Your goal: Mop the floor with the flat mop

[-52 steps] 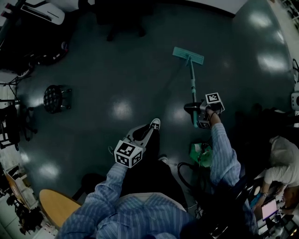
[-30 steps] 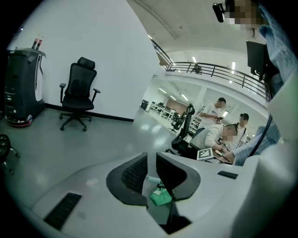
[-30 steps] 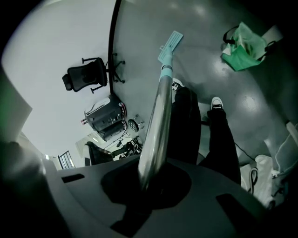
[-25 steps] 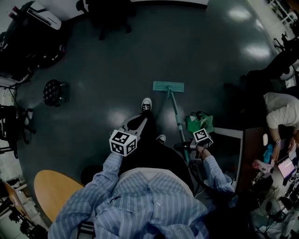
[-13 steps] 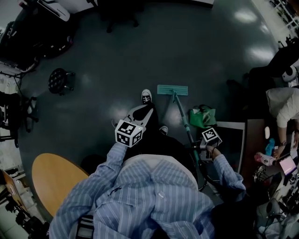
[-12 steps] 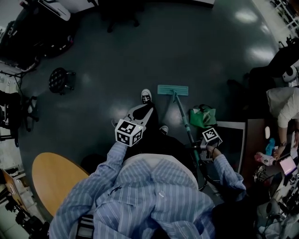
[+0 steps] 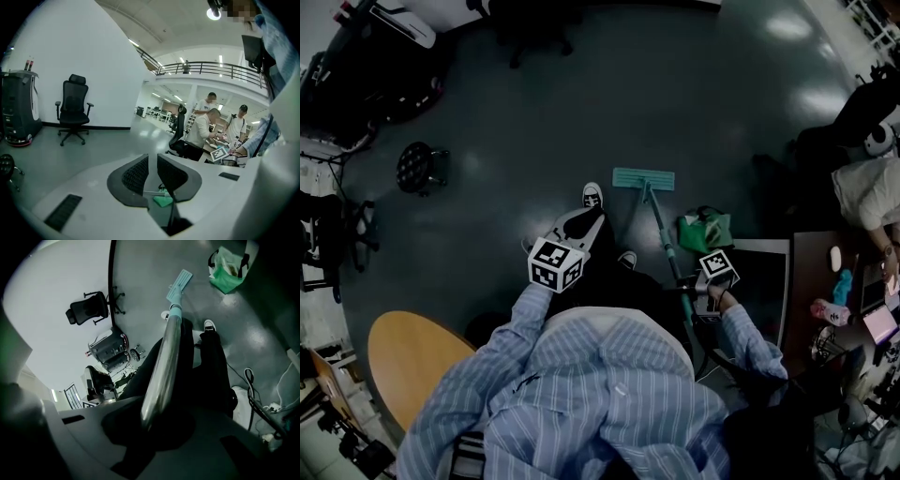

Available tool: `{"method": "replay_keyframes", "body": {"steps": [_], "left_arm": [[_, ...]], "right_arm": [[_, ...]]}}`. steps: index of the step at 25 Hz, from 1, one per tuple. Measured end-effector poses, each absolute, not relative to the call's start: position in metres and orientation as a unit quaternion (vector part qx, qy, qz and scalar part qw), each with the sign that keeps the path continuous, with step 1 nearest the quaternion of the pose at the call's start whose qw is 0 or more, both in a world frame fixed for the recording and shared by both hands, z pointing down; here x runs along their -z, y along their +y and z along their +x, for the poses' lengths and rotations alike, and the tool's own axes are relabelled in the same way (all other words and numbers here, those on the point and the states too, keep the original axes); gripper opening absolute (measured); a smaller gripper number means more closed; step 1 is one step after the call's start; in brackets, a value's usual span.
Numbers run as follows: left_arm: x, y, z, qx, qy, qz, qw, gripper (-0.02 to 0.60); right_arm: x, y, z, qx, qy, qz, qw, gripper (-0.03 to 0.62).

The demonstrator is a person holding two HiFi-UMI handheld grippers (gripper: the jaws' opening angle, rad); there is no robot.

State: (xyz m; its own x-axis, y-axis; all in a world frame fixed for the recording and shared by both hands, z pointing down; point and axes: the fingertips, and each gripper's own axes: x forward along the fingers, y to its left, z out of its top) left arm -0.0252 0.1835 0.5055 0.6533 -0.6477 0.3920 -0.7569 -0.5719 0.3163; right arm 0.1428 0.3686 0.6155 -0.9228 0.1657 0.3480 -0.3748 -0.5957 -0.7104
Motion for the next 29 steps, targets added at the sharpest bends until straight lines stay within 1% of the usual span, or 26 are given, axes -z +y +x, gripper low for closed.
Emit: {"method": "replay_keyframes", "body": {"steps": [9,23,29], "left_arm": [[-0.515,0.182,-0.02,-0.116,-0.397,0.877,0.244,0.061],[-0.514,0.196,-0.016,-0.122,-0.393,0.881,0.234,0.061],[-0.51,0.203,-0.02,-0.118,-0.402,0.878,0.231,0.061]], "right_arm": [[-0.619,0.367,0.141,-0.883,-0.428,0.128,0.146,0.034],[-0.622,0.376,0.135,-0.878,-0.428,0.134,0.17,0.034],[-0.62,0.381,0.135,-0.88,-0.423,0.135,0.17,0.034]]}}
